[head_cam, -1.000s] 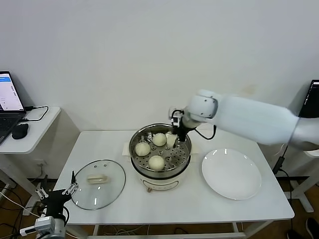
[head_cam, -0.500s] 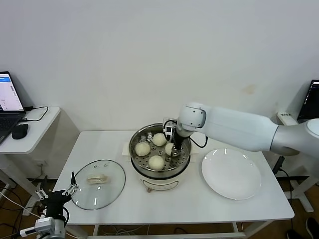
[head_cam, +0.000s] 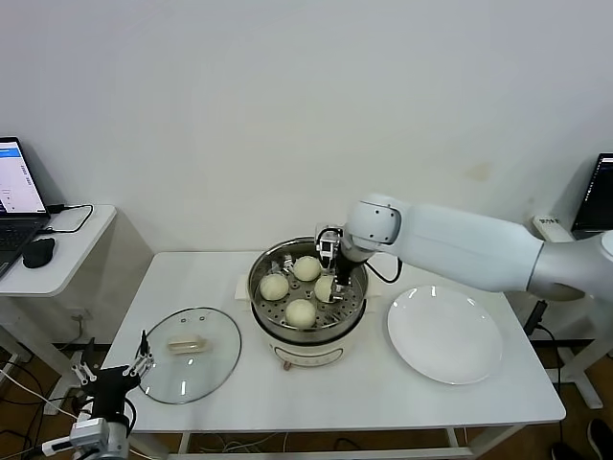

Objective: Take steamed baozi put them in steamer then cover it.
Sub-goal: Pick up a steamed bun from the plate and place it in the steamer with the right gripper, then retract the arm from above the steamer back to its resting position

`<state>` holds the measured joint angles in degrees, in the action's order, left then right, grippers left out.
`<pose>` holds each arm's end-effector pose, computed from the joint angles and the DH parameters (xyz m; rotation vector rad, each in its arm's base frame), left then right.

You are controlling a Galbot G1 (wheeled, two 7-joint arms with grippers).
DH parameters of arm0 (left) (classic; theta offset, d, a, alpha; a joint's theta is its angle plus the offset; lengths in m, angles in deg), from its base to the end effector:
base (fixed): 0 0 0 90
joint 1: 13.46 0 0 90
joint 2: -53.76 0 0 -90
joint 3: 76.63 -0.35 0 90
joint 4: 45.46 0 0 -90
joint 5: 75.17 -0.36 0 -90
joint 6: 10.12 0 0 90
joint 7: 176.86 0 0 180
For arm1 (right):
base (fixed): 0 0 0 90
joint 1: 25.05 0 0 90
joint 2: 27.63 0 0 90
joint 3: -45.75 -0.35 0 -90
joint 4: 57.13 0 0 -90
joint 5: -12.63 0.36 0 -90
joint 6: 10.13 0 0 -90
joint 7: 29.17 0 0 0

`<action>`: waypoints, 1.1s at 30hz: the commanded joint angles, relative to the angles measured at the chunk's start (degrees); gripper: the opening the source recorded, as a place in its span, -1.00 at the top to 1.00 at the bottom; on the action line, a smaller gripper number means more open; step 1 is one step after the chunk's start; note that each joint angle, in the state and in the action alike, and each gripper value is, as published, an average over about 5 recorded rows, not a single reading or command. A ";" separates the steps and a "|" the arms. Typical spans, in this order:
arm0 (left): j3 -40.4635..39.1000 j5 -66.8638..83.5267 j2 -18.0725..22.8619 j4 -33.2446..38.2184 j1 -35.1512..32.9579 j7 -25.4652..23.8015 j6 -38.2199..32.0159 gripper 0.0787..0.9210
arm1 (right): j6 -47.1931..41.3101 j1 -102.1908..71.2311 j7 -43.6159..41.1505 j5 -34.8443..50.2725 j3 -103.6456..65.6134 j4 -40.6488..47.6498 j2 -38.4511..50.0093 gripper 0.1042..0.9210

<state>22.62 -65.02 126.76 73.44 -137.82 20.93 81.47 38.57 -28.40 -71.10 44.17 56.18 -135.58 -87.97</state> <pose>0.1701 0.0999 -0.3023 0.4571 -3.0224 -0.2648 0.5338 0.0926 -0.0952 1.2138 -1.6278 1.2686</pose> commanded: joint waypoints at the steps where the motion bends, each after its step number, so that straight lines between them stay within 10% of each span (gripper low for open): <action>1: -0.49 -0.25 0.19 0.16 0.12 -0.14 0.17 -0.77 | 1.42 -2.33 7.42 0.35 -4.62 -9.12 9.65 -0.75; 16: -1.61 -2.11 1.00 0.21 0.06 -0.56 -0.05 -0.77 | 30.90 -57.66 39.13 -1.73 -56.98 -27.06 28.84 -0.76; 33: -2.56 -24.42 2.72 -4.67 -1.45 -0.23 -2.11 -0.77 | 54.12 -106.43 30.68 -22.95 -110.11 -24.97 -8.43 -0.76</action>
<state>19.90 -72.24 129.24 72.37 -138.87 19.74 80.20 78.78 -105.23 -38.74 30.37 -21.15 -158.90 -77.01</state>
